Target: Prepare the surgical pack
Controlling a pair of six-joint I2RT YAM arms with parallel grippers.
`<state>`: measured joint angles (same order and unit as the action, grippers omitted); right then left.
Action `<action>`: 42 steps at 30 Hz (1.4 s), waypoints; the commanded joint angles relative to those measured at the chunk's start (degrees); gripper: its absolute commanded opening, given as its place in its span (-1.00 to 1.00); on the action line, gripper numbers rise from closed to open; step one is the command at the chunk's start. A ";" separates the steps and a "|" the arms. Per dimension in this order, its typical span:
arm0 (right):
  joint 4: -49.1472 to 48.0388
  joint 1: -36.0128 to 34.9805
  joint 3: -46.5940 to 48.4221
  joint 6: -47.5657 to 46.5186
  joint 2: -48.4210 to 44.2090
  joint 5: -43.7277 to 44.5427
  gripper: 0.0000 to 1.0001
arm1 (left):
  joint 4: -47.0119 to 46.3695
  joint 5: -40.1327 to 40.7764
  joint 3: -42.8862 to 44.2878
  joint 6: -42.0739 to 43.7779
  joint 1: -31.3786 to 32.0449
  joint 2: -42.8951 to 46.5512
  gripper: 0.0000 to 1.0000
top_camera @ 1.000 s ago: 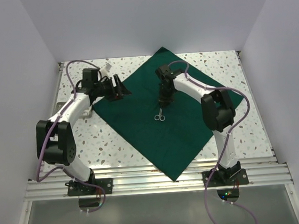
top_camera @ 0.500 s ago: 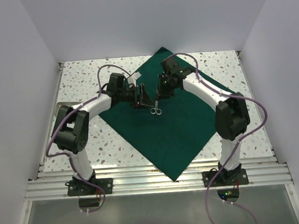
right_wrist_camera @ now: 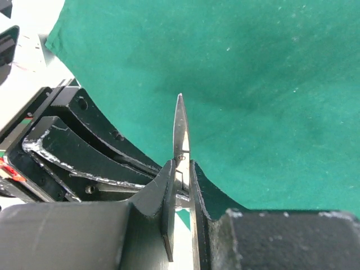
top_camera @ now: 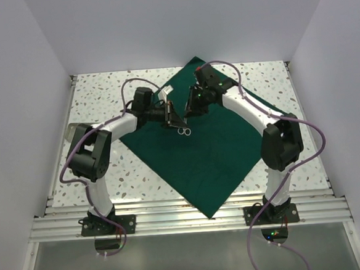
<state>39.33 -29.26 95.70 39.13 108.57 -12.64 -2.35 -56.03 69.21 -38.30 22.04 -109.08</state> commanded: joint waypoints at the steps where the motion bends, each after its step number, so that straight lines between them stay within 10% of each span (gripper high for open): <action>1: 0.56 0.07 5.80 1.30 -0.47 -0.82 -0.90 | 1.02 1.79 2.42 1.82 -0.77 0.79 -1.00; 3: 5.20 0.69 8.97 0.16 0.32 2.17 -0.23 | 4.34 4.86 1.98 2.53 -3.92 3.76 -1.00; 6: 8.82 2.62 10.82 -1.86 0.41 7.71 0.06 | 7.53 15.84 -1.35 1.22 -11.91 10.95 -1.00; 10: 9.01 5.26 8.37 -2.31 -0.82 7.81 0.09 | 14.02 33.92 -3.82 -2.03 -24.46 18.36 -1.00; 20: 8.31 6.23 3.88 -2.83 -0.38 5.26 0.11 | 19.93 44.07 -5.66 -12.05 -40.40 17.33 -1.00; 42: 8.66 8.43 2.56 -3.36 0.50 5.00 0.12 | 15.27 46.10 -3.55 -22.34 -43.75 4.75 -1.00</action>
<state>47.53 -20.86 98.63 36.40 109.75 -7.05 15.55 -10.24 63.57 -59.00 -20.91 -103.85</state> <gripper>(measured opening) 0.558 0.021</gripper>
